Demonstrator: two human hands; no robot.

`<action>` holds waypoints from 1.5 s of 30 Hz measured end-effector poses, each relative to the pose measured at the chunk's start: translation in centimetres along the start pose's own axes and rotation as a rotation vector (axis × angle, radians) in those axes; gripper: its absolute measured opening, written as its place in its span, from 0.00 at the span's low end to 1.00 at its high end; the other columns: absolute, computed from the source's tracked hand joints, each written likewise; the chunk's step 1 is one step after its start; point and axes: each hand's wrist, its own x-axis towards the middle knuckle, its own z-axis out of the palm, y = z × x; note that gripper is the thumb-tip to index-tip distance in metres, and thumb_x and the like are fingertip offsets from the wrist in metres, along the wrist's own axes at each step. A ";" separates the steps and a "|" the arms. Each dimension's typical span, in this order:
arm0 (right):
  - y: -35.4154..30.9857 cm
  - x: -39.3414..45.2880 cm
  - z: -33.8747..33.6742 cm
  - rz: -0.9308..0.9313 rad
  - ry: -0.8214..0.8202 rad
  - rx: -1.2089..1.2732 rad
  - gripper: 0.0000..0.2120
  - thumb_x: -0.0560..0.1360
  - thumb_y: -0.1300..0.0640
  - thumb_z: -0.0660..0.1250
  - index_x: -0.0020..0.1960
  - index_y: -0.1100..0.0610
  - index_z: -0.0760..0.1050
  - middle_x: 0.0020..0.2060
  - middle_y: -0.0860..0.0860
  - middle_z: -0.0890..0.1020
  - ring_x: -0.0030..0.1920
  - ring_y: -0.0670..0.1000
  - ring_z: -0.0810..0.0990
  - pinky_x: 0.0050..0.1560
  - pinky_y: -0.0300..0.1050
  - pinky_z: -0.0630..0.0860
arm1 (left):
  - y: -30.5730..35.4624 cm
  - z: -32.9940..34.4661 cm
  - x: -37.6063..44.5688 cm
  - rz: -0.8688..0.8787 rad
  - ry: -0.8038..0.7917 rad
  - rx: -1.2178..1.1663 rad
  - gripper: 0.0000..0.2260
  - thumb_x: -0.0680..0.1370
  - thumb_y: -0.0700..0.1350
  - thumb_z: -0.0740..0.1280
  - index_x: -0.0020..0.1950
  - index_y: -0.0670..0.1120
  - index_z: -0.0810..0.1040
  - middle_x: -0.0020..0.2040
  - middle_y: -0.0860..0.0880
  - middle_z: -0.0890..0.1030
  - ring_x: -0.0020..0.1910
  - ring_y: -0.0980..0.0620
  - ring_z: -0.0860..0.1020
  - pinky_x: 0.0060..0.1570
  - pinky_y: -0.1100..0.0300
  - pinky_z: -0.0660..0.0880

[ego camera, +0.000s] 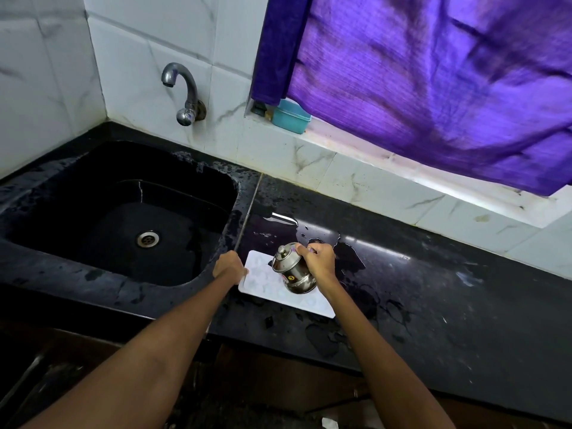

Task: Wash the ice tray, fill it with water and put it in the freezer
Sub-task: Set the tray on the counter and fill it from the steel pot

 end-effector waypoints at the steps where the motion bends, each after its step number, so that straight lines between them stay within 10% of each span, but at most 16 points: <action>1: 0.3 -0.1 0.1 0.004 0.002 0.008 0.27 0.69 0.60 0.72 0.24 0.53 0.56 0.22 0.49 0.59 0.26 0.47 0.56 0.30 0.43 0.55 | 0.0 0.0 0.0 0.001 -0.002 -0.002 0.16 0.72 0.46 0.73 0.56 0.40 0.81 0.58 0.40 0.82 0.58 0.42 0.80 0.55 0.52 0.78; 16: 0.2 0.1 -0.7 0.109 -0.009 0.287 0.15 0.63 0.57 0.71 0.28 0.62 0.67 0.28 0.55 0.65 0.32 0.52 0.64 0.35 0.44 0.62 | 0.0 -0.1 -0.2 0.015 -0.007 -0.009 0.17 0.72 0.47 0.73 0.56 0.39 0.81 0.56 0.39 0.82 0.56 0.42 0.81 0.54 0.51 0.79; 45: 0.4 -1.1 -0.1 -0.088 -0.043 -0.047 0.29 0.69 0.60 0.71 0.23 0.51 0.52 0.15 0.45 0.55 0.24 0.45 0.54 0.29 0.43 0.54 | 0.3 -0.3 -0.7 0.012 0.013 0.009 0.16 0.72 0.45 0.72 0.57 0.40 0.81 0.58 0.40 0.81 0.58 0.42 0.80 0.56 0.52 0.78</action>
